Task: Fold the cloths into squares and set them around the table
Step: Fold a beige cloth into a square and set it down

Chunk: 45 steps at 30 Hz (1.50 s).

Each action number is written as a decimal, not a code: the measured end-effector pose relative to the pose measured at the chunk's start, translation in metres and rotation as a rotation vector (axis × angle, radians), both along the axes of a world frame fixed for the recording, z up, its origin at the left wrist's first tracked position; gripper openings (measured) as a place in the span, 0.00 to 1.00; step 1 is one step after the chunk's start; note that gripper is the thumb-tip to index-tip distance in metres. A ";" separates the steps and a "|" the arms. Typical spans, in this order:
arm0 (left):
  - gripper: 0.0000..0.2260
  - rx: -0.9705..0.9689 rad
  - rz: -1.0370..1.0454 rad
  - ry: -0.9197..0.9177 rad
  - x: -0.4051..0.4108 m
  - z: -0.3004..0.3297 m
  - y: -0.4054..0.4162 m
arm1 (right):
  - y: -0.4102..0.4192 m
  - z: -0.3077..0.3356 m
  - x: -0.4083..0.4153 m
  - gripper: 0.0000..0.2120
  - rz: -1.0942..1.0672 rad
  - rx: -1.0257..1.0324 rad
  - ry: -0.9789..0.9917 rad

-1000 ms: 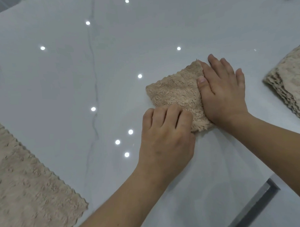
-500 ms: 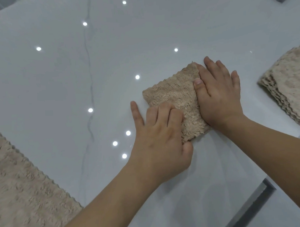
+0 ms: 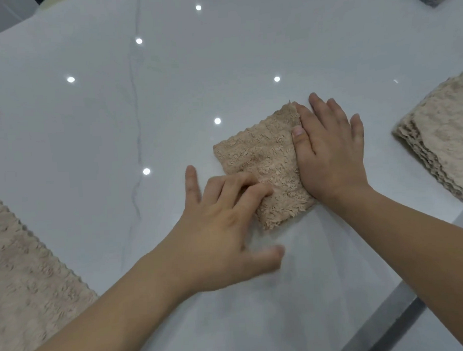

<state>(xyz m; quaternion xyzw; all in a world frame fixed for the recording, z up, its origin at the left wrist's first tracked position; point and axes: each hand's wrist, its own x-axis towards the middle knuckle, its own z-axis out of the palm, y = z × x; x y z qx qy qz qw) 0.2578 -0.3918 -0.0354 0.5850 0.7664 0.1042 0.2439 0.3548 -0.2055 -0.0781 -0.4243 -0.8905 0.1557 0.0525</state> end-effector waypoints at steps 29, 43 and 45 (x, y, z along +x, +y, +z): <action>0.20 0.252 0.383 -0.015 -0.031 -0.002 0.033 | -0.001 -0.005 0.002 0.18 -0.023 0.040 0.160; 0.10 -0.030 0.260 0.135 -0.035 -0.006 0.056 | -0.016 0.006 0.006 0.15 0.046 0.132 0.153; 0.12 -0.033 0.275 0.136 -0.027 -0.009 0.038 | -0.024 0.009 0.011 0.15 0.055 0.107 0.113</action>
